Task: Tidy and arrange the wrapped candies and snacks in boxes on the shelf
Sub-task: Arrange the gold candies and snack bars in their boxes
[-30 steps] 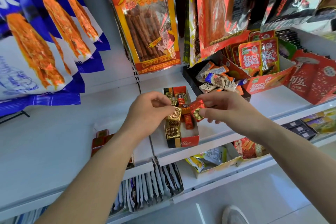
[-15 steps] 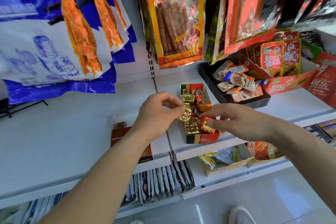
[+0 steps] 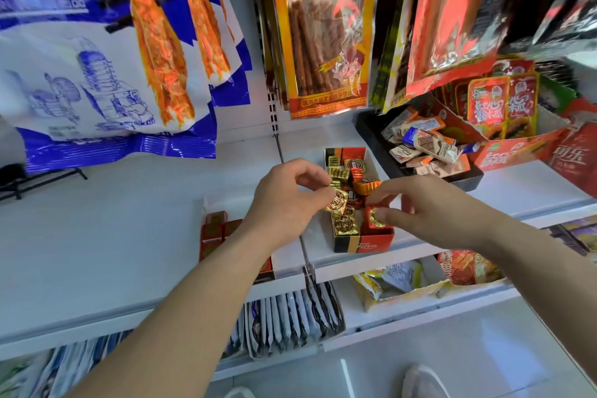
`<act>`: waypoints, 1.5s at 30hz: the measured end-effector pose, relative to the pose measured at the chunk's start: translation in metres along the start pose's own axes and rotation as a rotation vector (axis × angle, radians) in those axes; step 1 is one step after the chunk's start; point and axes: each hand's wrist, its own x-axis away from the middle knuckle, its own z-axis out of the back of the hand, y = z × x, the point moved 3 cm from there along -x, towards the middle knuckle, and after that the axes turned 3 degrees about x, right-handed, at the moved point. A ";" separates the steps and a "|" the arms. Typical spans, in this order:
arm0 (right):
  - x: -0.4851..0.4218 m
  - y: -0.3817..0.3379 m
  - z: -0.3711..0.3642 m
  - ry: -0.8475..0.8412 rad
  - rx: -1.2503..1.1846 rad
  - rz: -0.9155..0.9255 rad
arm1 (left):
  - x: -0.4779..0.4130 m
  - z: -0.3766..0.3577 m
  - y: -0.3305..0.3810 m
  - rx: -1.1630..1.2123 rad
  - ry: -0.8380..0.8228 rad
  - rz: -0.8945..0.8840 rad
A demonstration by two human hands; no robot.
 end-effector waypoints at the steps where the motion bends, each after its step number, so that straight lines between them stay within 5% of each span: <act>1: 0.000 0.001 0.000 0.033 -0.060 -0.001 | 0.000 0.000 0.000 -0.003 -0.007 -0.010; 8: 0.003 0.020 0.012 0.344 -0.379 -0.075 | -0.010 -0.011 -0.001 -0.084 0.006 -0.035; 16: 0.004 0.031 0.003 0.333 -0.421 -0.091 | -0.021 -0.031 0.017 -0.453 0.099 -0.202; 21: 0.012 0.040 0.007 0.368 -0.450 -0.131 | -0.022 -0.051 0.020 -0.537 -0.239 -0.130; 26: 0.015 0.047 0.007 0.359 -0.456 -0.134 | -0.028 -0.053 0.018 -0.638 -0.266 -0.135; 45: 0.011 0.039 0.002 0.333 -0.414 -0.113 | -0.032 -0.053 0.017 -0.599 -0.347 -0.147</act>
